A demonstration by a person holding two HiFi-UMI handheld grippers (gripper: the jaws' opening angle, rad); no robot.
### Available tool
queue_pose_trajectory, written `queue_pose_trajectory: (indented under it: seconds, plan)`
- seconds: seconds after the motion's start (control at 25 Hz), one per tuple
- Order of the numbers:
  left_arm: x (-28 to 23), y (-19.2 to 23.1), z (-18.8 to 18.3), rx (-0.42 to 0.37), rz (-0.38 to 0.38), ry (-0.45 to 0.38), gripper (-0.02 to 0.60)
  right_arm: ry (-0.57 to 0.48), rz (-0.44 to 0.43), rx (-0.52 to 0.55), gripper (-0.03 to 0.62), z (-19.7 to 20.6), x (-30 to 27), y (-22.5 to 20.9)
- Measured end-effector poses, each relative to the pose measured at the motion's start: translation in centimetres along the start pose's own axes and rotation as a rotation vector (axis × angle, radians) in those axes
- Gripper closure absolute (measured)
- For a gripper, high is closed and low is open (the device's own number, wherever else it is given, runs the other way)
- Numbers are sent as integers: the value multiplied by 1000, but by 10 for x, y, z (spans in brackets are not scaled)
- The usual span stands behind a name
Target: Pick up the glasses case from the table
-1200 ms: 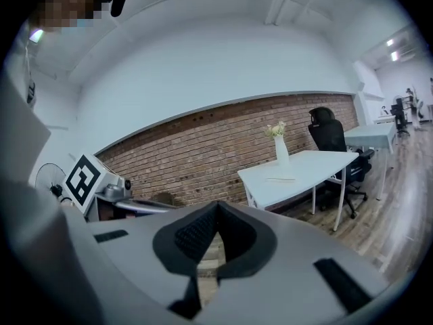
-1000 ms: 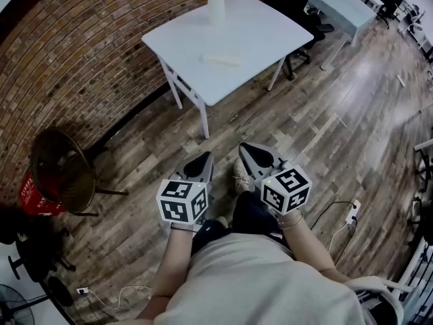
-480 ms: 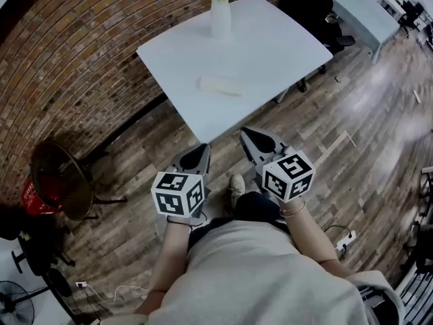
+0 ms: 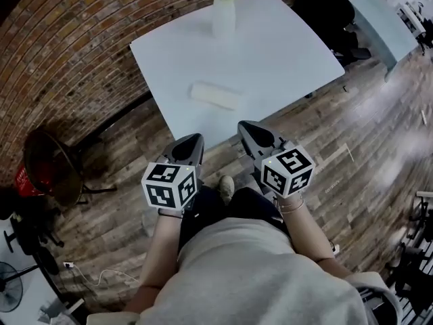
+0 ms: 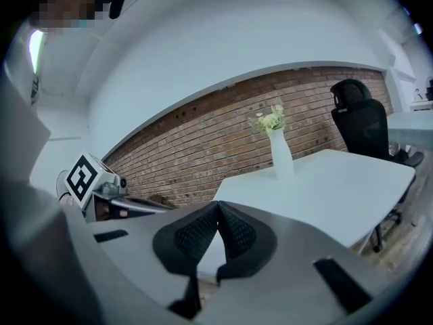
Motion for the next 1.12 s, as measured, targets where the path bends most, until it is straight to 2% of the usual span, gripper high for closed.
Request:
queue_pose_trajectory:
  seconds: [0.28, 0.48, 0.68, 0.8, 1.12]
  plan:
    - [-10, 16, 0, 41, -29, 6, 574, 41, -24, 7, 595, 4, -28, -9]
    - [-21, 33, 1, 63, 14, 23, 574, 69, -21, 49, 591, 1, -50, -13]
    - [-38, 59, -4, 96, 32, 30, 574, 149, -30, 94, 540, -6, -81, -22]
    - [-50, 72, 0, 86, 28, 53, 574, 205, -48, 125, 516, -9, -100, -27]
    - [-78, 110, 1, 143, 46, 72, 574, 356, -86, 273, 436, -10, -160, -44]
Point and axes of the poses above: the fingertips, and each gripper's own axes: x backward along the fingers, y to its left, z out of its underside, the point moved 10 cm from there along x, backward along the fingers
